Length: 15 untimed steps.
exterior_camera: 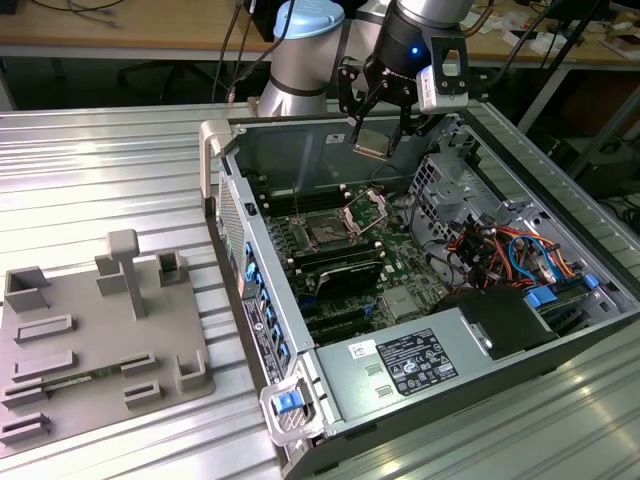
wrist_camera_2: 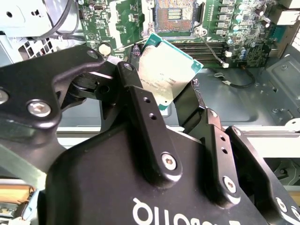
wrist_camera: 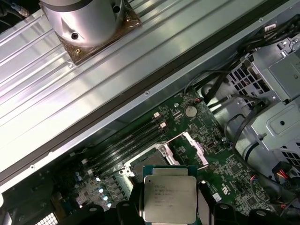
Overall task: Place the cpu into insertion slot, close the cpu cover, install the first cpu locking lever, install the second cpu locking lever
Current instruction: 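Place the cpu into insertion slot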
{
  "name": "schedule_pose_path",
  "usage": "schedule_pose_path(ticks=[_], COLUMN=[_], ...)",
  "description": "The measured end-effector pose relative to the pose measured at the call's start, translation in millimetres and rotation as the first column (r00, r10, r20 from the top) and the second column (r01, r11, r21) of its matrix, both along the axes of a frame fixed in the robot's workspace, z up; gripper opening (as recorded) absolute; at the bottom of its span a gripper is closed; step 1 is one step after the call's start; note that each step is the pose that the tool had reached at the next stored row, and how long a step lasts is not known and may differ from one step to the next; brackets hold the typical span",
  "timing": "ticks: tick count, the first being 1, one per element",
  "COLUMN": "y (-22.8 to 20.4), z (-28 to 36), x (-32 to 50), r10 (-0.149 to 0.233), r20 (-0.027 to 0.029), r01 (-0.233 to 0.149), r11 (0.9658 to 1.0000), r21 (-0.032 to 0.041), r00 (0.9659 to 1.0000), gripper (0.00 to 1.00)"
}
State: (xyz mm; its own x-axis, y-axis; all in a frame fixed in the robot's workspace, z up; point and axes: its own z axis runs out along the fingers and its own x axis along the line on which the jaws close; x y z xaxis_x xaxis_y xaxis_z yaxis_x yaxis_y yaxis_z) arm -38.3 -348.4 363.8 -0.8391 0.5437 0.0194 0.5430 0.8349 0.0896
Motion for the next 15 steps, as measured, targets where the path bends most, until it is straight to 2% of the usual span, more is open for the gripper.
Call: schedule_pose_path(ticks=[15], y=[0.0], z=[0.0], x=[0.0], r10=[-0.048], r20=[0.0000], r01=[0.048], r11=[0.9988], r21=[0.0000], r00=[0.9988], gripper=[0.55])
